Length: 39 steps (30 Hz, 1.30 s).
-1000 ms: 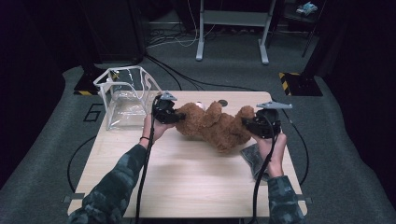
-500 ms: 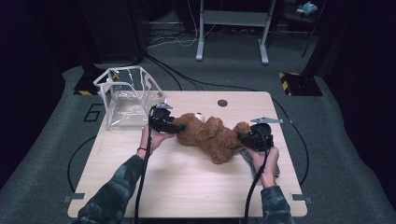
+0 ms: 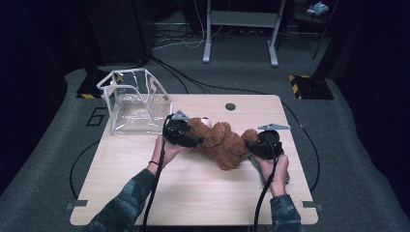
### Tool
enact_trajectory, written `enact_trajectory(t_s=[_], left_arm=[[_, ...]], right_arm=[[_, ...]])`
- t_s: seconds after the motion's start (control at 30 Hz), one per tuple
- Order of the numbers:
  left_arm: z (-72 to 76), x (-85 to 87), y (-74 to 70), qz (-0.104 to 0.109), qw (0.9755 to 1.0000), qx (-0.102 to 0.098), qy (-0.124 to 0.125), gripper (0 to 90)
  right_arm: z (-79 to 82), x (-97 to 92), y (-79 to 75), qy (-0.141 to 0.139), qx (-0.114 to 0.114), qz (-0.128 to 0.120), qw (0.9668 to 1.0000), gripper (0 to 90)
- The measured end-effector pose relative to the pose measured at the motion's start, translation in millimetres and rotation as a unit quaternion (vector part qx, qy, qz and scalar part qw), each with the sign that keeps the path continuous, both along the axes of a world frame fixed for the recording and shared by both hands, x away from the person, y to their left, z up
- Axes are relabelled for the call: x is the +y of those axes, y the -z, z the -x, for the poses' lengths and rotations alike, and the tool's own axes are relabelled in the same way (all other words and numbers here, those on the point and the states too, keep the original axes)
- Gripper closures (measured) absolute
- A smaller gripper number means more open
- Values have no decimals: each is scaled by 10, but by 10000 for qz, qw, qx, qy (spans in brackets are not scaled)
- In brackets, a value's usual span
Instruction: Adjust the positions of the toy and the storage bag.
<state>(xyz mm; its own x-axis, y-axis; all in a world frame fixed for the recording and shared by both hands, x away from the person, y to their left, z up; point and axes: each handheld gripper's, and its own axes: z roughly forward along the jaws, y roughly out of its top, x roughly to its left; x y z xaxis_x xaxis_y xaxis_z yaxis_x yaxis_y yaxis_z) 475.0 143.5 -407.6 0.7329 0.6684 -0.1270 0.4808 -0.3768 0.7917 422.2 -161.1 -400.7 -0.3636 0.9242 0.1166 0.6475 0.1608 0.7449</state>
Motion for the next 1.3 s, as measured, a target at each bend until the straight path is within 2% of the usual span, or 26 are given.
enact_trajectory(t_s=[0.2, 0.3, 0.4, 0.5, 0.53, 0.57, 0.63, 0.67, 0.73, 0.8, 0.87, 0.9, 0.93, 0.97, 1.0, 1.07, 1.1, 1.17, 1.2, 1.3], left_arm=[[67, -193, -63, -19, 9999, -42, 131, 181], [55, -313, -86, -126, 9998, -104, 134, 184], [43, -431, -90, -144, 9996, -194, 149, 213], [38, -514, -74, -171, 9993, -288, 178, 330], [43, -532, -62, -179, 9993, -300, 147, 330], [44, -524, -44, -209, 9990, -315, 231, 481], [55, -511, -33, -155, 9991, -331, 236, 592], [65, -488, -22, -118, 9991, -341, 234, 592], [95, -397, 17, -13, 9991, -365, 217, 681], [112, -339, 33, -36, 9990, -378, 254, 692], [149, -243, 70, 13, 9990, -402, 205, 709], [165, -194, 92, 88, 9992, -354, 187, 715], [177, -150, 117, 125, 9991, -362, 167, 715], [210, -73, 168, 174, 9992, -339, 149, 718], [210, -73, 168, 174, 9992, -339, 149, 719], [245, -6, 219, 207, 9992, -307, 120, 720], [262, 30, 242, 213, 9994, -240, 128, 721], [282, 99, 292, 249, 9994, -200, 98, 722], [291, 131, 318, 290, 9994, -167, 88, 722], [324, 234, 393, 331, 9994, -49, 61, 722]], right_arm=[[11, -16, 32, 16, 16, -3, 10000, 654], [23, -11, 28, -6, -7, 24, 10000, 654], [43, -11, 32, -25, -9, 54, 10000, 654], [66, -6, 38, -39, 2, 17, 10000, 654], [78, -6, 39, -57, 6, 39, 10000, 654], [105, -3, 38, -115, 15, 41, 9999, 654], [117, -3, 38, -144, 10, 83, 9999, 653], [129, 0, 40, -167, 13, 73, 9998, 651], [163, -13, 44, -217, 27, 3, 9998, 614], [169, -29, 47, -254, 9, 4, 9997, 599], [197, -80, 42, -266, -14, -106, 9996, 563], [233, -134, 28, -199, -42, -216, 9996, 501], [233, -134, 28, -199, -42, -216, 9996, 501], [264, -194, 10, -48, -81, -259, 9996, 425], [264, -194, 10, -48, -81, -259, 9996, 425], [294, -270, -13, 53, -170, -349, 9992, 366], [303, -356, -34, 150, -233, -444, 9986, 305], [300, -387, -41, 198, -234, -458, 9985, 294], [289, -472, -54, 325, -270, -519, 9978, 265], [263, -501, -55, 396, -211, -421, 9981, 209]])
